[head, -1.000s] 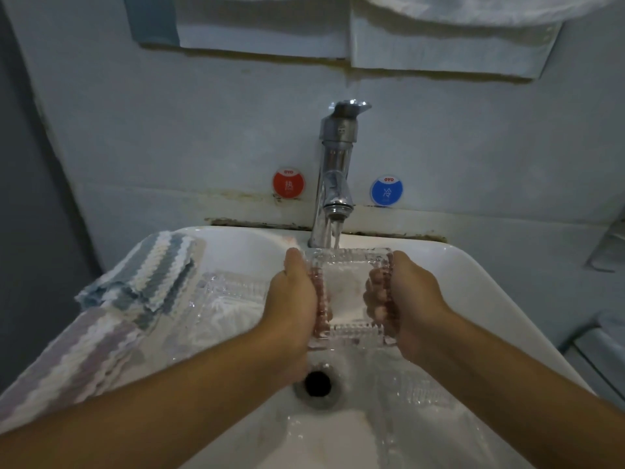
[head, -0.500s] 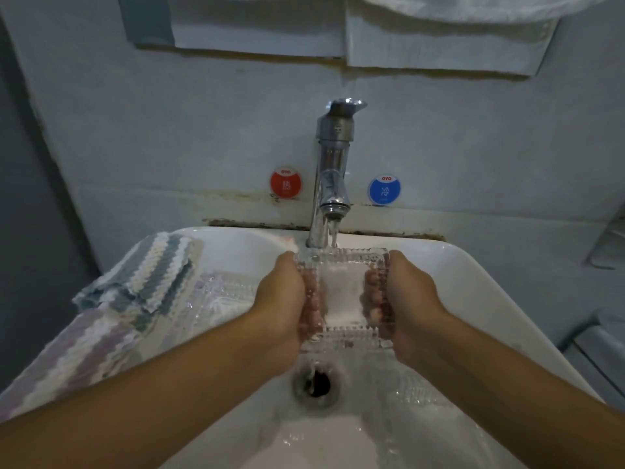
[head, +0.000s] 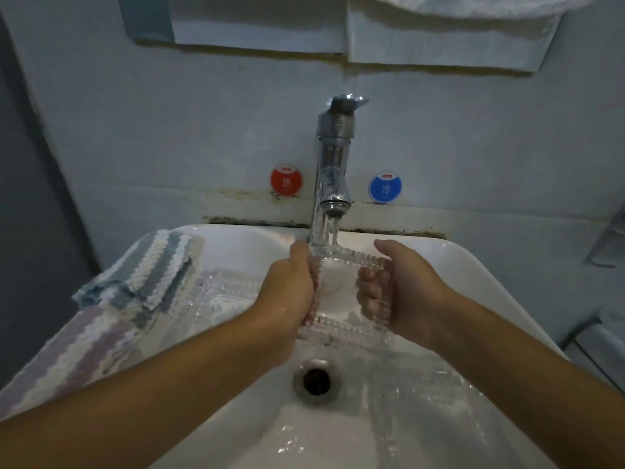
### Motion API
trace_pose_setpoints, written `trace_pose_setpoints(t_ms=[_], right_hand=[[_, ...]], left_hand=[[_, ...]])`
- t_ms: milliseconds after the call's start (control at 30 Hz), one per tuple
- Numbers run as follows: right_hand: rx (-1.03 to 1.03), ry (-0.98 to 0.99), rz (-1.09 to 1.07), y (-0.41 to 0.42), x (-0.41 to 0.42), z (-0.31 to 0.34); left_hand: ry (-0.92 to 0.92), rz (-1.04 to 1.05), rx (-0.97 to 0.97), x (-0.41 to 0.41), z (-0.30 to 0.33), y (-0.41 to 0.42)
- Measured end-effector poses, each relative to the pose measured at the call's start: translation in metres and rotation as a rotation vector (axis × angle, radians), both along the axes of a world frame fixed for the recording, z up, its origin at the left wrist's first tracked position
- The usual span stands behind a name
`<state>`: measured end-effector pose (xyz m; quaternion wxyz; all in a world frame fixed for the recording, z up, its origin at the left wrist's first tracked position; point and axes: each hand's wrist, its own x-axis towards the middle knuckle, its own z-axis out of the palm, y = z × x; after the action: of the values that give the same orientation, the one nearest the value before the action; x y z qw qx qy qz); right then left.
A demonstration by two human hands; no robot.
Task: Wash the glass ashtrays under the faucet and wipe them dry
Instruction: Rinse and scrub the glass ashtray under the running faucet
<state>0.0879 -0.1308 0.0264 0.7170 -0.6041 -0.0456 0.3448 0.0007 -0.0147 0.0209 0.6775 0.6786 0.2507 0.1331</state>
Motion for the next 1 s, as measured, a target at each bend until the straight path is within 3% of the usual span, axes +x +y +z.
trace_pose_setpoints(t_ms=[167, 333, 433, 567, 767, 933, 1000], right_hand=[[-0.178, -0.315, 0.257, -0.009, 0.001, 0.015], [-0.514, -0.536, 0.188, -0.001, -0.014, 0.012], [-0.462, -0.504, 0.011, 0.002, -0.014, 0.008], [-0.326, -0.327, -0.228, 0.004, -0.016, 0.002], [-0.171, -0.177, -0.333, 0.008, -0.026, -0.005], [-0.128, -0.115, -0.253, 0.004, -0.026, 0.002], [-0.13, -0.079, -0.263, 0.003, -0.025, 0.0]], left_hand=[[0.034, -0.1, 0.243, 0.003, 0.01, 0.002], [0.066, -0.192, 0.317, 0.003, -0.001, -0.001], [0.03, -0.115, 0.157, 0.006, -0.004, 0.004], [-0.111, 0.015, -0.299, 0.007, -0.012, 0.005], [-0.143, 0.08, -0.261, 0.003, -0.018, -0.007], [-0.118, -0.04, -0.478, 0.005, -0.016, 0.006], [-0.123, -0.007, -0.466, 0.004, -0.016, 0.003]])
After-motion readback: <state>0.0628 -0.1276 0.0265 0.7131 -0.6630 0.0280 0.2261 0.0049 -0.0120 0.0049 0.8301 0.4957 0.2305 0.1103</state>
